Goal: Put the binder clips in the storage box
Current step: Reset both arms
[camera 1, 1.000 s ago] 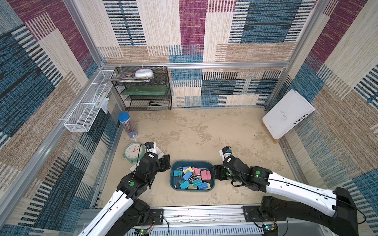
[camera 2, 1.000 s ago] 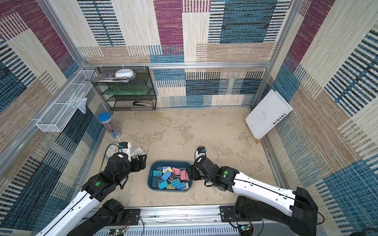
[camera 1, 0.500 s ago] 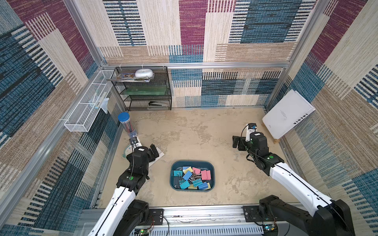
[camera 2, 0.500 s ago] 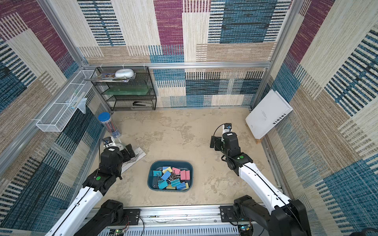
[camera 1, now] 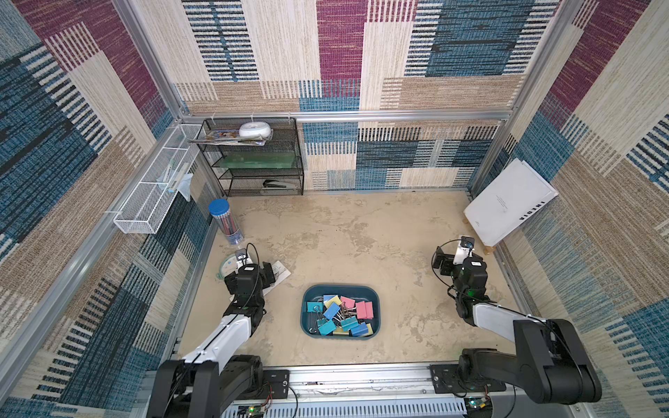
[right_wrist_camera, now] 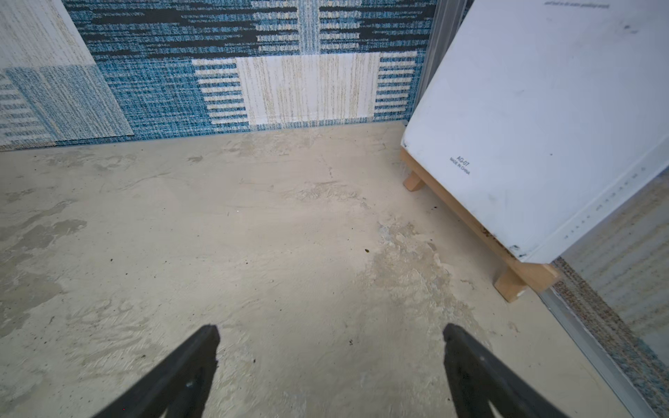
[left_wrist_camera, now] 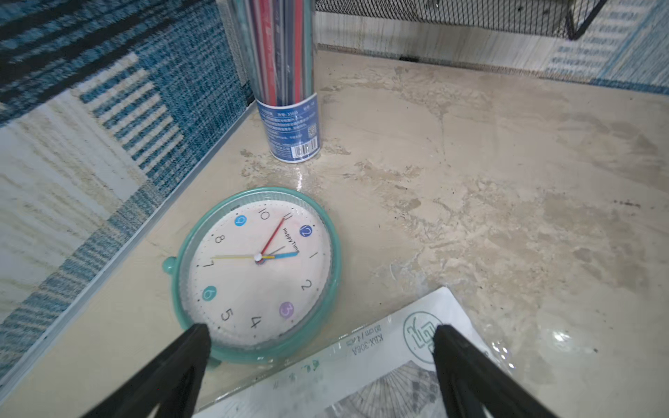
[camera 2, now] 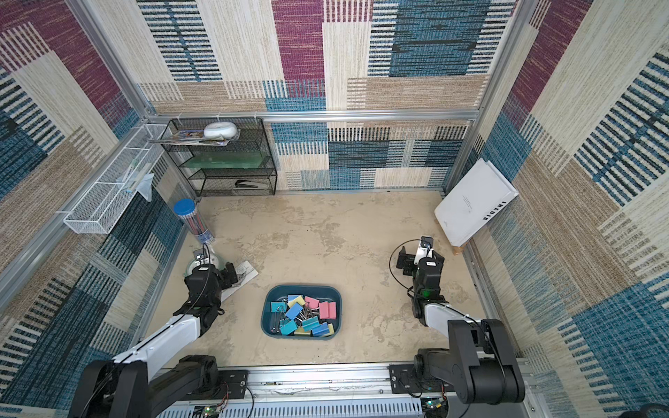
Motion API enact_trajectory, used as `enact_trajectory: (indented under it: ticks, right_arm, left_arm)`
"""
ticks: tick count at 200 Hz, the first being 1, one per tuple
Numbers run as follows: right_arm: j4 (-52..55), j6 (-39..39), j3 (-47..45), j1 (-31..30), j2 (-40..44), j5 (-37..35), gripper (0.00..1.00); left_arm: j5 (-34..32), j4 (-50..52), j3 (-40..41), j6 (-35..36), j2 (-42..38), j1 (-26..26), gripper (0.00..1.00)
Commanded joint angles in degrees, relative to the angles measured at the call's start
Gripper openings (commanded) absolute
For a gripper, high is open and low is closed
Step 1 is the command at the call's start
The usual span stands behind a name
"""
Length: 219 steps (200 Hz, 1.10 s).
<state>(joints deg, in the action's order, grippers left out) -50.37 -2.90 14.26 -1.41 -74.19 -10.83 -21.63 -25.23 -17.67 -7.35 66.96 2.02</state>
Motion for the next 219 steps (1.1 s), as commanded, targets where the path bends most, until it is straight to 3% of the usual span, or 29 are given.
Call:
enact_trajectory:
  ticks: [1, 16, 44, 52, 59, 71, 82, 96, 108, 121, 219]
  right_arm:
    - [-12.25, 3.21, -0.89, 0.2, -2.8, 4.29, 1.0]
    - [-16.85, 4.08, -2.27, 0.18, -4.8, 4.98, 1.0]
    - [-32.21, 4.12, -6.04, 0.71, -13.04, 5.55, 1.0]
    - [-34.45, 3.98, -5.22, 0.78, -15.54, 5.11, 1.0]
    - [-31.94, 3.65, -4.56, 0.78, -14.94, 4.8, 1.0]
    - [-25.01, 2.08, -2.45, 1.37, -13.51, 3.02, 1.0]
    - [-21.41, 1.46, -0.36, 2.25, -13.69, 4.37, 1.0]
    - [-21.53, 1.51, -0.35, 2.29, -13.61, 4.54, 1.0]
    - [-21.53, 1.49, -0.42, 2.31, -13.52, 4.45, 1.0]
    - [-21.55, 1.56, -0.47, 2.29, -13.47, 4.34, 1.0]
    - [-20.39, 1.84, -0.2, 2.31, -13.1, 4.59, 1.0]
  left_arm:
    - [2.4, -17.87, -0.04, 5.74, 6.65, -0.22, 1.0]
    - [6.03, -19.25, -0.71, 4.95, 8.21, -0.99, 1.0]
    - [11.95, -31.39, -1.31, 5.39, 21.19, -2.41, 0.99]
    - [12.78, -27.32, -3.25, 5.86, 21.69, -2.32, 1.0]
    - [13.16, -19.13, -6.07, 5.01, 20.02, -2.42, 1.0]
    - [12.96, -26.87, -4.65, 6.01, 22.12, -2.39, 1.0]
    - [13.25, -19.82, -6.07, 5.31, 20.32, -2.45, 1.0]
    - [13.05, -25.42, -5.05, 5.78, 21.86, -2.46, 1.0]
    - [13.28, -20.41, -6.05, 5.32, 20.27, -2.46, 1.0]
    - [12.95, -24.59, -5.16, 5.68, 21.49, -2.42, 1.0]
    - [13.21, -22.27, -5.54, 5.42, 20.58, -2.37, 1.0]
